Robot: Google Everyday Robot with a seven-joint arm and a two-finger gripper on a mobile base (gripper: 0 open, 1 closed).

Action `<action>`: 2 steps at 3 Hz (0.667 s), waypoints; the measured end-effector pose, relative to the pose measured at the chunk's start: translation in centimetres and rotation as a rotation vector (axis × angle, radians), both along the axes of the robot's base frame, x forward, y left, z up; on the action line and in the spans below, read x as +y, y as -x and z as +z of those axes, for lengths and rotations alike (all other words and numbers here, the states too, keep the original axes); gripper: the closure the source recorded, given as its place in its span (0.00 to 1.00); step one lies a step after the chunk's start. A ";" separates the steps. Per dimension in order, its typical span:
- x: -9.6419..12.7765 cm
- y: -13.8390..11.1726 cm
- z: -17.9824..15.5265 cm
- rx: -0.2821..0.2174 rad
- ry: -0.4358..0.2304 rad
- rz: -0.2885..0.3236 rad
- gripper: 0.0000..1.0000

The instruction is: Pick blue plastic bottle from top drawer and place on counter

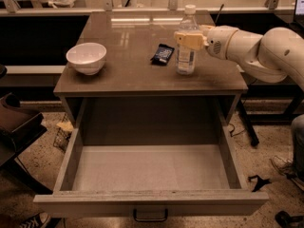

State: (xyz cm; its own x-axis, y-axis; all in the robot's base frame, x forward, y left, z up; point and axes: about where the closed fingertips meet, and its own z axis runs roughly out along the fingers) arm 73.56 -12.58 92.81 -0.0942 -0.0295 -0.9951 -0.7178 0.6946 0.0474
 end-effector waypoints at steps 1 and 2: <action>0.0 0.0 0.0 0.000 0.000 0.000 1.00; 0.2 0.0 0.0 0.000 0.000 0.003 0.82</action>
Offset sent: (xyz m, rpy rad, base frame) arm 0.0000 0.0000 0.0000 0.0000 0.0000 0.0000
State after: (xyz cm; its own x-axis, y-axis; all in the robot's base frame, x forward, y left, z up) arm 73.57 -12.36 92.81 -0.0943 -0.0294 -0.9951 -0.7200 0.6923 0.0478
